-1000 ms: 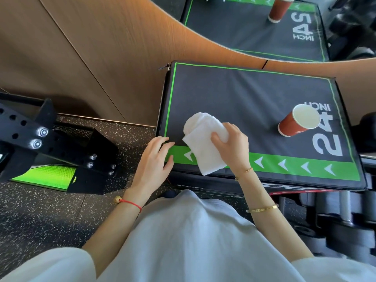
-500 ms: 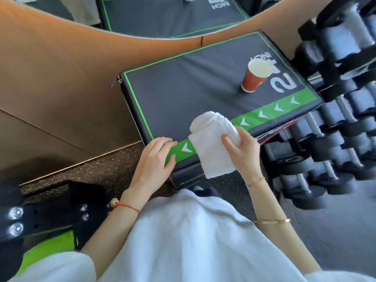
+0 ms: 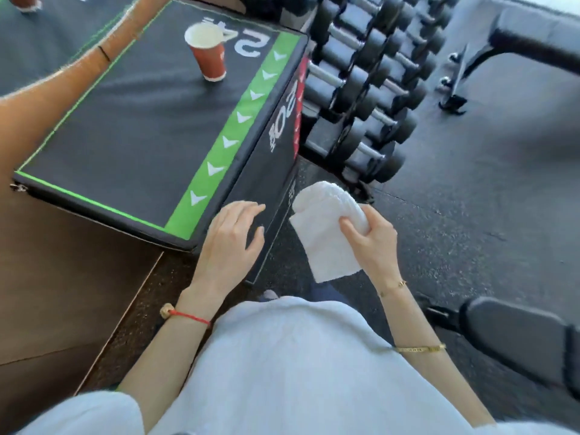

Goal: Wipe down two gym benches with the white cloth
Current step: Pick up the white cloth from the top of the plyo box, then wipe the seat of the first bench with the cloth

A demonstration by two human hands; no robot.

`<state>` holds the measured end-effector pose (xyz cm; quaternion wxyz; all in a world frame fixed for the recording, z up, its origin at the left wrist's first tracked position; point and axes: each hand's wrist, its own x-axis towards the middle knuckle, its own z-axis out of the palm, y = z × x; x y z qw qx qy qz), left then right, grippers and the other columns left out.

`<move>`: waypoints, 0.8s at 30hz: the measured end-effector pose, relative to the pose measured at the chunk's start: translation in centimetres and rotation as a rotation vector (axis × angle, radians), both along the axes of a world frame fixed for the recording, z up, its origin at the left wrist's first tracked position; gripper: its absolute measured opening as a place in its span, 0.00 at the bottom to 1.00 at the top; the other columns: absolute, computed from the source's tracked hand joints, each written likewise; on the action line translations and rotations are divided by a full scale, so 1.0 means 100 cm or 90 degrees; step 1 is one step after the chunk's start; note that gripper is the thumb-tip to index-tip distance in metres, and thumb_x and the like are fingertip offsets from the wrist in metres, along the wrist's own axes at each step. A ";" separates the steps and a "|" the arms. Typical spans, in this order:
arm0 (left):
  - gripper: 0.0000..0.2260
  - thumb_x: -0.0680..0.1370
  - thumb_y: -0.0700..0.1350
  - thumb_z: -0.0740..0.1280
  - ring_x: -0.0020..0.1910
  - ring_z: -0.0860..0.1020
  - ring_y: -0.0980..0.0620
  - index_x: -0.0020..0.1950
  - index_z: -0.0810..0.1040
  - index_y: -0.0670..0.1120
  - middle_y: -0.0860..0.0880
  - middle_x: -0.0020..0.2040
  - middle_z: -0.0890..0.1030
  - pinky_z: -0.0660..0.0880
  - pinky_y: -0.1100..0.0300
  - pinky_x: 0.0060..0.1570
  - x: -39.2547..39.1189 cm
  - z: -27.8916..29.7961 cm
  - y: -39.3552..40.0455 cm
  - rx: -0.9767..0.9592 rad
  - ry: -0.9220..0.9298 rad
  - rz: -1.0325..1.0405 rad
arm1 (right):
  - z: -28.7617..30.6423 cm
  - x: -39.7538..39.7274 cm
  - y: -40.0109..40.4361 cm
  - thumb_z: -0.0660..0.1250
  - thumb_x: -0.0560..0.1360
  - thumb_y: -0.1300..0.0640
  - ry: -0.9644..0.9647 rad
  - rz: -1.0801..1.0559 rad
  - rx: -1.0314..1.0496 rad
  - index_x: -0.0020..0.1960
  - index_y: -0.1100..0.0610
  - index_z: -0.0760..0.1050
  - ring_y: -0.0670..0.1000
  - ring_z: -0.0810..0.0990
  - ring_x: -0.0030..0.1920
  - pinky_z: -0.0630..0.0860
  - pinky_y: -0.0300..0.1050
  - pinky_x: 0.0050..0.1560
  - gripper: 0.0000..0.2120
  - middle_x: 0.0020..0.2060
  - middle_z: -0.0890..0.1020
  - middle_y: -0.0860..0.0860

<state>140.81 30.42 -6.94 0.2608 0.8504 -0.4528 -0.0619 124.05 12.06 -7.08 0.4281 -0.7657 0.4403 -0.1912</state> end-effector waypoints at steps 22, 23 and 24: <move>0.15 0.77 0.38 0.67 0.64 0.75 0.43 0.64 0.78 0.40 0.44 0.61 0.80 0.71 0.45 0.66 -0.364 -0.006 -0.141 -0.025 0.029 -0.419 | -0.006 -0.441 -0.002 0.69 0.75 0.55 -0.016 -0.409 0.059 0.50 0.54 0.78 0.46 0.77 0.41 0.72 0.41 0.43 0.05 0.43 0.82 0.49; 0.15 0.77 0.38 0.67 0.63 0.76 0.43 0.64 0.78 0.40 0.44 0.61 0.80 0.71 0.45 0.66 -0.378 -0.005 -0.146 -0.025 0.030 -0.429 | -0.006 -0.456 -0.005 0.69 0.75 0.55 -0.019 -0.420 0.060 0.50 0.54 0.78 0.46 0.77 0.41 0.72 0.41 0.42 0.05 0.43 0.82 0.49; 0.15 0.78 0.38 0.67 0.63 0.76 0.43 0.64 0.78 0.40 0.44 0.61 0.80 0.71 0.45 0.66 -0.391 -0.005 -0.151 -0.025 0.028 -0.439 | -0.007 -0.468 -0.008 0.69 0.75 0.55 -0.020 -0.428 0.061 0.50 0.53 0.78 0.47 0.78 0.42 0.73 0.42 0.43 0.05 0.43 0.82 0.49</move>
